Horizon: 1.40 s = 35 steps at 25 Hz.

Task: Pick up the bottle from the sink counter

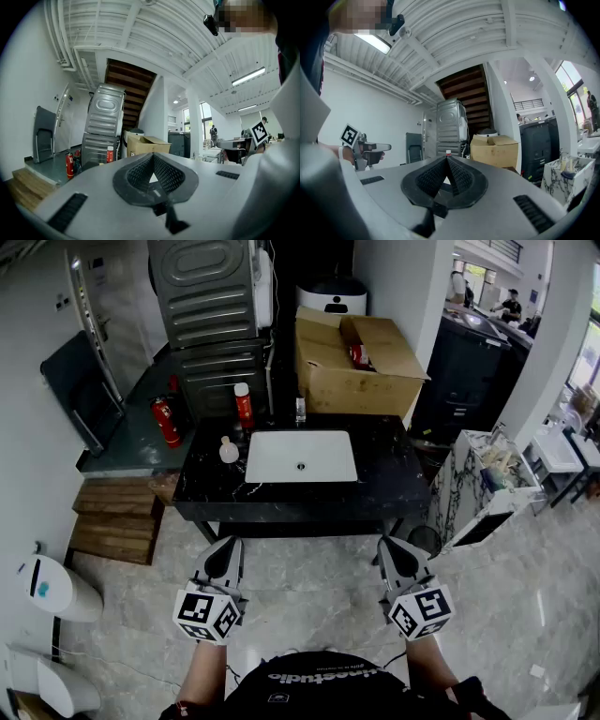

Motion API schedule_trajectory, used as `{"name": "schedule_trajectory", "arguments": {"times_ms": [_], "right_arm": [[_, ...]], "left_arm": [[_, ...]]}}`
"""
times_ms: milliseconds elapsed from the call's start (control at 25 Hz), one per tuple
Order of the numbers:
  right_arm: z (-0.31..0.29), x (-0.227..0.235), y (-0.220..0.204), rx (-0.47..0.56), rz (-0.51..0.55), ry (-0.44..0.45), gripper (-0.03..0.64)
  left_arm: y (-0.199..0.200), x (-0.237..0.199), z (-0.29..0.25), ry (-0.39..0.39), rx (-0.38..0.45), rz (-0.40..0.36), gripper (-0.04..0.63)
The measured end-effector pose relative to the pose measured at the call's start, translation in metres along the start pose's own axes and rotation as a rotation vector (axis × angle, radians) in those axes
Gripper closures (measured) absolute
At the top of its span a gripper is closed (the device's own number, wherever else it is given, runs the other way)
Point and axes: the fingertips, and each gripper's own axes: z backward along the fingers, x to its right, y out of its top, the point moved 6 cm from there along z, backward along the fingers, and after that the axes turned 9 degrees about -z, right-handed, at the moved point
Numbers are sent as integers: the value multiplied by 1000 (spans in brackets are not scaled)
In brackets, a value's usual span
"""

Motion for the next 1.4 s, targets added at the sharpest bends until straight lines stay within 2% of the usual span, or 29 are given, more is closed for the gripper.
{"name": "schedule_trajectory", "arguments": {"times_ms": [120,320,760,1080,1400], "right_arm": [[0,2,0,1,-2,4,578],[-1,1,3,2,8,20,578],[-2,10,2,0,9,20,578],[1,20,2,16,-52,42,578],[19,45,-7,-8,-56,89,578]], "left_arm": [[-1,2,-1,2,0,0,581],[1,7,-4,1,-6,-54,581],[2,14,-10,-5,-6,-47,581],[2,20,-14,3,-17,-42,581],[-2,48,-18,29,-33,-43,581]]}}
